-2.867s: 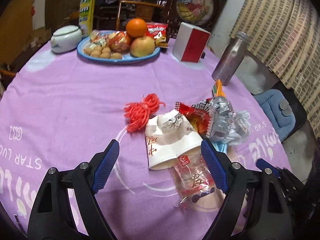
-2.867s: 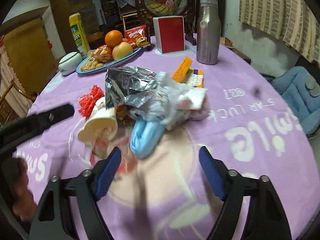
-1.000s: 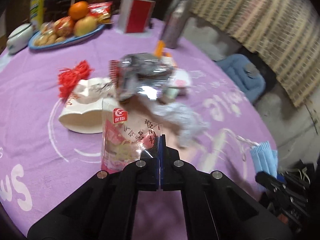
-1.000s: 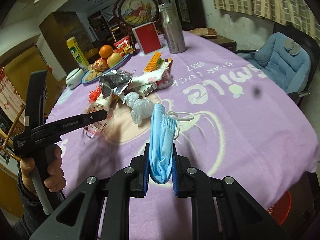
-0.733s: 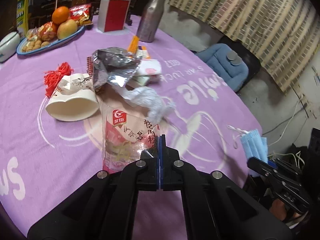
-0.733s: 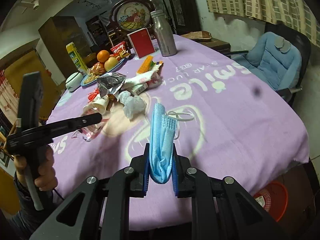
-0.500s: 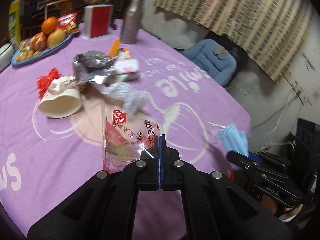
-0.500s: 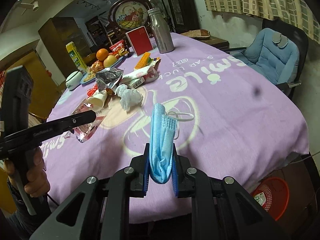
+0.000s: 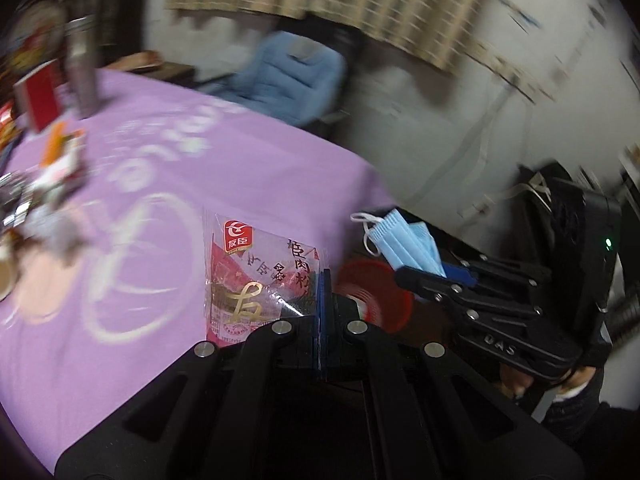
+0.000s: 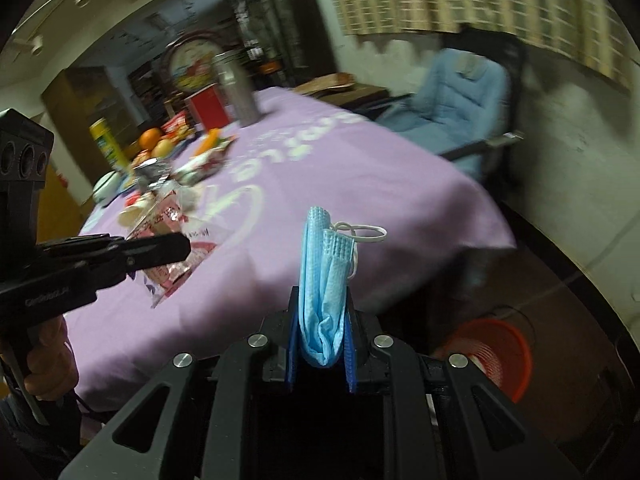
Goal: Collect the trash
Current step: 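Carry the mask and wrapper to the red wastebasket and open both tools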
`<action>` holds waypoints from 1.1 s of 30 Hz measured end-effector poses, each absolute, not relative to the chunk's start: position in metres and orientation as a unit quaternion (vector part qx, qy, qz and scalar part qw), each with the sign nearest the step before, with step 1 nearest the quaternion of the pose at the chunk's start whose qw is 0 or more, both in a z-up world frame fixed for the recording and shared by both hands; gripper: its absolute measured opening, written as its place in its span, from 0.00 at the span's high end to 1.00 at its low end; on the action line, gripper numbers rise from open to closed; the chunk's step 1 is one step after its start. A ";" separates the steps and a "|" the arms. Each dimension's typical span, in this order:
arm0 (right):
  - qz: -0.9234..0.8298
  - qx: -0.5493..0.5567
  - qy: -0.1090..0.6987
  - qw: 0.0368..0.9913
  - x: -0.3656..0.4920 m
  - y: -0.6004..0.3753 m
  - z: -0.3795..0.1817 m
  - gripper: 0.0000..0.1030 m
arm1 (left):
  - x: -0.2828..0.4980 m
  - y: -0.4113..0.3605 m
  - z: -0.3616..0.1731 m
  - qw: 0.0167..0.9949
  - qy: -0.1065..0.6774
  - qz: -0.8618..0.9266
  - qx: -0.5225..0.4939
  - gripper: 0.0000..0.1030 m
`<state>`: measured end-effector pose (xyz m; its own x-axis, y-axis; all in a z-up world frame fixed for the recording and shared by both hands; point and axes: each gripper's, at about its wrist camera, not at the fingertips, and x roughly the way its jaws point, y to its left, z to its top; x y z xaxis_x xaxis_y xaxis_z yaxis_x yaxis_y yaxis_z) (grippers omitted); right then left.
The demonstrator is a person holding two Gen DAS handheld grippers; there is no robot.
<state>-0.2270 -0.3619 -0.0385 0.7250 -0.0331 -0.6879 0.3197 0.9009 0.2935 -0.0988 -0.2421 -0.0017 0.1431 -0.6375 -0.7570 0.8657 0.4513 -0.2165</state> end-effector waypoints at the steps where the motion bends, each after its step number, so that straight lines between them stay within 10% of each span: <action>1: -0.105 0.204 0.358 0.905 -0.234 -0.369 -0.042 0.82 | -0.109 -0.257 -0.006 0.732 0.416 -0.518 0.148 0.99; 33: -0.264 0.441 0.475 0.715 -0.312 -0.565 -0.307 0.82 | -0.181 -0.504 -0.283 0.568 0.580 -0.480 0.332 0.99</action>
<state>-0.3118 -0.5648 -0.3071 0.4108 0.0412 -0.9108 0.7950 0.4730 0.3799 -0.1811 -0.5043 -0.2835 -0.1341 -0.1600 -0.9780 0.9311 0.3176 -0.1796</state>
